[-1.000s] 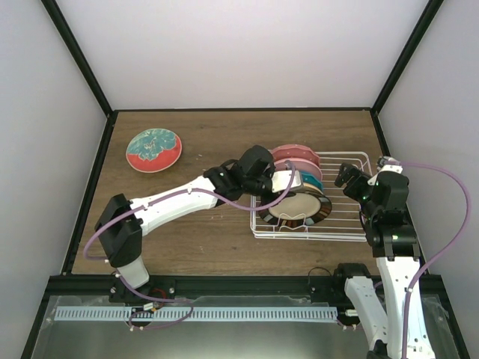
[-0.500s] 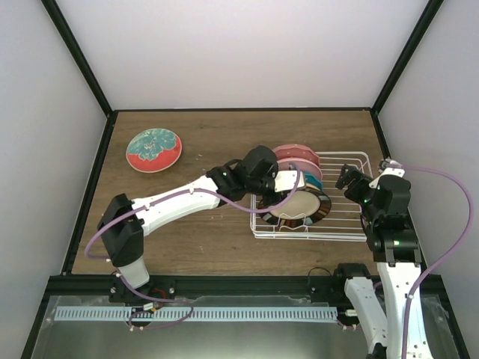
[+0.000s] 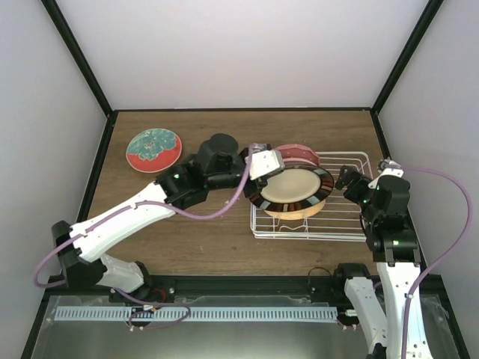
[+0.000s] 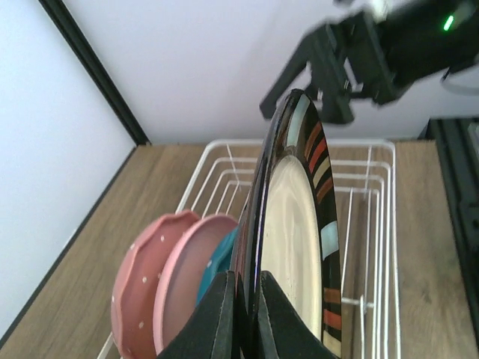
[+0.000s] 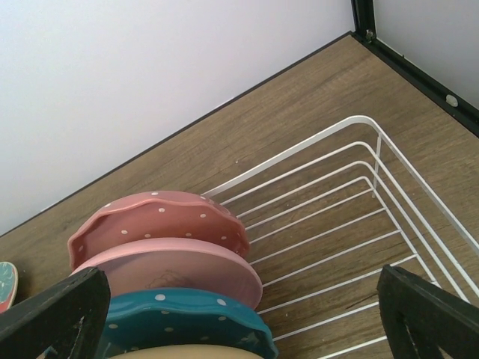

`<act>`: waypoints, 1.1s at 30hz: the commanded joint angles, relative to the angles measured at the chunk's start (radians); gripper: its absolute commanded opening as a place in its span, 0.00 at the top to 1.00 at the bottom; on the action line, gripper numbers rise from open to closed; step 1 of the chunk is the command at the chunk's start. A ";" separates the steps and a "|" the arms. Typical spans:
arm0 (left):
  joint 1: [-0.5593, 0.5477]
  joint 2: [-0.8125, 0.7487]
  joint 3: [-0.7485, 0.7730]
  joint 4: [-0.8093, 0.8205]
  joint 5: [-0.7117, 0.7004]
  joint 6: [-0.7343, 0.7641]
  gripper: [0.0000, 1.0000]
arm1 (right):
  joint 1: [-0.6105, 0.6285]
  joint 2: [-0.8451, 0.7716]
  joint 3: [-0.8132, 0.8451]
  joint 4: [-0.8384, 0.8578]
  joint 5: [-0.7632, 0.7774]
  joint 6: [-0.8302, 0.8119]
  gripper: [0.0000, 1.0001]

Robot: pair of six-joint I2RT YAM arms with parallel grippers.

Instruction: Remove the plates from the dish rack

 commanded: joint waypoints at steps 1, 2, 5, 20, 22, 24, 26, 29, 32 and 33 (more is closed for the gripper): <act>0.015 -0.085 0.039 0.173 0.015 -0.102 0.96 | 0.011 0.004 -0.016 0.024 -0.018 0.013 0.00; 0.025 -0.093 0.049 0.171 0.010 -0.121 0.96 | 0.011 0.007 -0.017 0.027 -0.022 0.014 0.00; 0.096 -0.118 0.081 0.173 0.000 -0.192 0.96 | 0.010 0.015 -0.018 0.033 -0.024 0.015 0.00; 0.907 -0.168 0.043 0.077 0.182 -0.592 0.96 | 0.011 0.067 -0.024 0.087 -0.071 0.040 0.00; 1.065 -0.133 -0.026 0.084 0.236 -0.716 0.96 | 0.010 0.076 -0.027 0.096 -0.077 0.042 0.00; 1.167 -0.090 -0.077 0.103 0.283 -0.804 0.96 | 0.010 0.082 -0.023 0.099 -0.072 0.036 0.00; 1.244 -0.053 -0.131 0.153 0.323 -0.878 0.96 | 0.010 0.086 -0.016 0.097 -0.060 0.026 0.00; 1.309 -0.001 -0.194 0.226 0.353 -0.983 0.96 | 0.010 0.091 -0.007 0.094 -0.053 0.017 0.00; 1.323 0.044 -0.241 0.293 0.352 -1.065 0.96 | 0.010 0.092 -0.006 0.091 -0.057 0.022 0.00; 1.327 0.058 -0.259 0.323 0.353 -1.103 0.96 | 0.010 0.092 -0.006 0.090 -0.059 0.024 0.00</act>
